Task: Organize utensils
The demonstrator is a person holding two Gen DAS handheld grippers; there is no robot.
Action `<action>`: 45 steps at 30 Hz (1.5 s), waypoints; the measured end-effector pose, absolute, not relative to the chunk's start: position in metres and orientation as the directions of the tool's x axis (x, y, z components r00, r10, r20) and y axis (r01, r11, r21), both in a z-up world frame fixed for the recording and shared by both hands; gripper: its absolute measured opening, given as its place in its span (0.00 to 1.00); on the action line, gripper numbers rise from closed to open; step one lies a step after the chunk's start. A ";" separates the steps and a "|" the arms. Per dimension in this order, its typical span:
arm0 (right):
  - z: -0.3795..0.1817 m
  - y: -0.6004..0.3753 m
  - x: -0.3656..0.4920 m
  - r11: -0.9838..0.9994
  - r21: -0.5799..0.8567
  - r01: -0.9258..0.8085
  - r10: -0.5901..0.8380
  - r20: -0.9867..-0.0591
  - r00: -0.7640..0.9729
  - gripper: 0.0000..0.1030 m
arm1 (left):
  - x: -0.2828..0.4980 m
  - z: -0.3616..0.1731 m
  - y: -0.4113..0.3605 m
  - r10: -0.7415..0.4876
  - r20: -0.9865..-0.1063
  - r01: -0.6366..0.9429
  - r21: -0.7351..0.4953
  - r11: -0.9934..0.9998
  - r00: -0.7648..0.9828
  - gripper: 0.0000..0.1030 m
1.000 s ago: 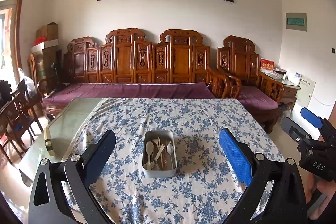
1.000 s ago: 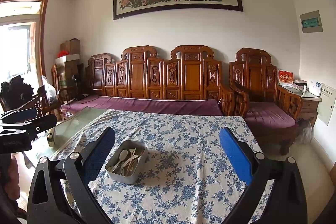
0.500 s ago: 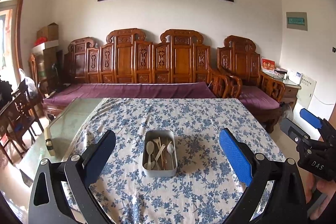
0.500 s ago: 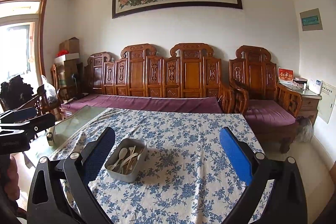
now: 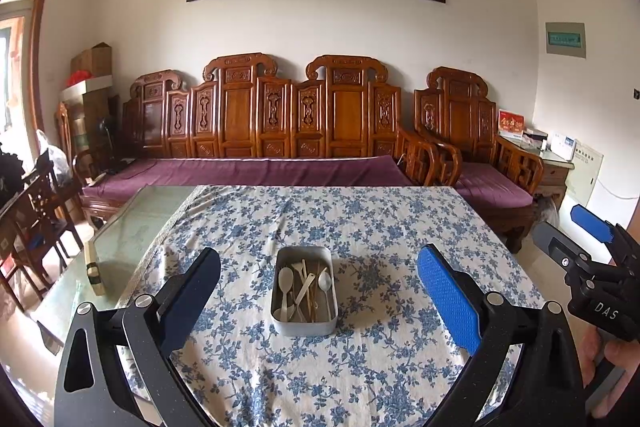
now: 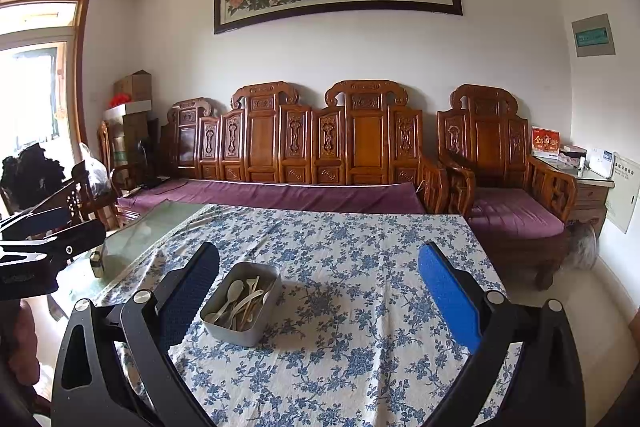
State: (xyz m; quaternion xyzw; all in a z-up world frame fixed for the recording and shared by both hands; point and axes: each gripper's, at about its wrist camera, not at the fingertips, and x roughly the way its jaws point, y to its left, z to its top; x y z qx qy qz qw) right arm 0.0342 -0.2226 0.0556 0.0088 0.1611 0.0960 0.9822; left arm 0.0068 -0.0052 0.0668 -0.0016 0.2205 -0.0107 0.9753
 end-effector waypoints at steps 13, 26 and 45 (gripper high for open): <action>0.055 -0.222 0.034 0.981 0.048 -0.186 0.191 -0.315 0.929 0.97 | 0.006 0.066 -0.005 -0.021 -0.428 0.019 -0.008 1.000 0.903 0.92; 0.051 -0.222 0.035 0.981 0.048 -0.187 0.193 -0.318 0.928 0.97 | 0.006 0.066 -0.006 -0.019 -0.428 0.018 -0.007 1.000 0.904 0.92; 0.051 -0.222 0.035 0.981 0.048 -0.187 0.192 -0.318 0.929 0.97 | 0.003 0.068 -0.008 -0.026 -0.425 0.025 -0.008 1.000 0.905 0.92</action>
